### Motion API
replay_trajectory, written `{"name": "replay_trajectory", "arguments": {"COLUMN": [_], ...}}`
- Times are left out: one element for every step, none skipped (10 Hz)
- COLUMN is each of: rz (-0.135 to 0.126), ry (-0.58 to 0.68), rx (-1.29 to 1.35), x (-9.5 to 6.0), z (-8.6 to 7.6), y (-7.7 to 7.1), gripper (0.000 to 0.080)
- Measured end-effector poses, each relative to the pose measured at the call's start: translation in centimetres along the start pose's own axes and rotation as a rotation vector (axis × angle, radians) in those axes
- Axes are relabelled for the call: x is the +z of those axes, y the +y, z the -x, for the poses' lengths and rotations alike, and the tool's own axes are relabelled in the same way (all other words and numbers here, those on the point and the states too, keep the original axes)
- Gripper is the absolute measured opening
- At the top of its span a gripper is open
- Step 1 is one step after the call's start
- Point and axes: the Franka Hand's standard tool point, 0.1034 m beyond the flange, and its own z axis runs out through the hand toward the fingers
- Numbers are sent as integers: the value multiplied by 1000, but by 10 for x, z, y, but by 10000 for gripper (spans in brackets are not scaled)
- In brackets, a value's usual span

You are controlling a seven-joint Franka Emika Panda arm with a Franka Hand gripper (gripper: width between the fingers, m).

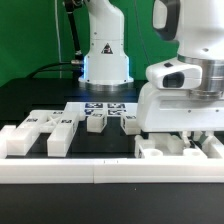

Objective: Assemble chair

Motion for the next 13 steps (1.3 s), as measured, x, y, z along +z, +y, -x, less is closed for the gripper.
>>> {"name": "replay_trajectory", "arguments": {"rz": [0, 1, 4, 5, 5, 5, 10, 15, 20, 25, 28, 26, 22], "ry": [-15, -25, -34, -37, -37, -37, -37, -38, -38, -37, -36, -31, -23], "rx": [7, 14, 23, 23, 23, 22, 28, 34, 39, 41, 38, 30, 14], "x": [0, 0, 0, 0, 0, 0, 0, 0, 0, -1, -2, -7, -17], "z": [-1, -2, -2, -2, -1, -1, -2, -2, -3, -3, -3, -4, -4], "y": [-4, -4, -4, -3, -3, -3, 2, 8, 14, 19, 25, 27, 29], "gripper": [34, 34, 34, 34, 34, 38, 38, 246, 246, 442, 570, 570, 635]}}
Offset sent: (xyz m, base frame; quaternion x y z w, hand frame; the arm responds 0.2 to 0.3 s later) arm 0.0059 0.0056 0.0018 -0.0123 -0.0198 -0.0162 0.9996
